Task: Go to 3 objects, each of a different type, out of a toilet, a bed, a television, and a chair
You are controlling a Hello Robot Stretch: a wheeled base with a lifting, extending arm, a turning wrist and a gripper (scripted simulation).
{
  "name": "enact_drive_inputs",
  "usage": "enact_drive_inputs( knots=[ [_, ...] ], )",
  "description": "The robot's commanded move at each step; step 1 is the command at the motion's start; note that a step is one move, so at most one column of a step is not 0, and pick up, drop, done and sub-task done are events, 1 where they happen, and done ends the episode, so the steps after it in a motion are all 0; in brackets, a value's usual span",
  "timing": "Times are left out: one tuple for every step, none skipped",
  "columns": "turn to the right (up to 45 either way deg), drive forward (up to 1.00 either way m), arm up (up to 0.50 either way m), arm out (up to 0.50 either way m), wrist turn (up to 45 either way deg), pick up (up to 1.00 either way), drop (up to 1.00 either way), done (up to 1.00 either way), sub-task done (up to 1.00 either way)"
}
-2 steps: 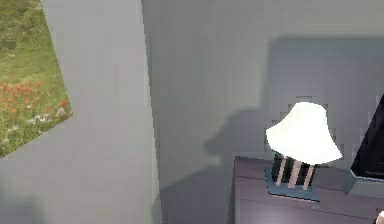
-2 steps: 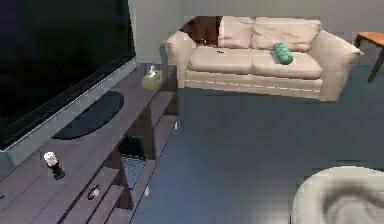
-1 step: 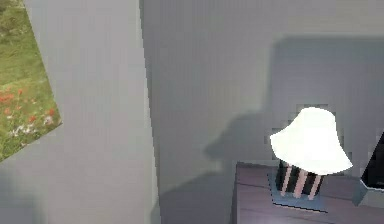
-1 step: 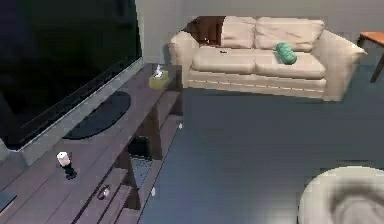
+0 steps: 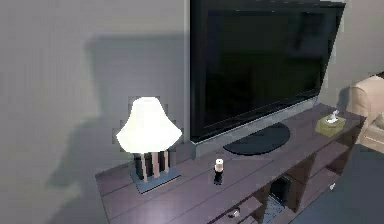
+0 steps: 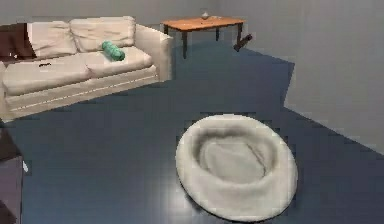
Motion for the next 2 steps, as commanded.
enact_drive_inputs(
  knots=[
    [21.0,0.00,0.00,0.00,0.0,0.00,0.00,0.00,0.00],
    [0.0,0.00,0.00,0.00,0.0,0.00,0.00,1.00,0.00]
  ],
)
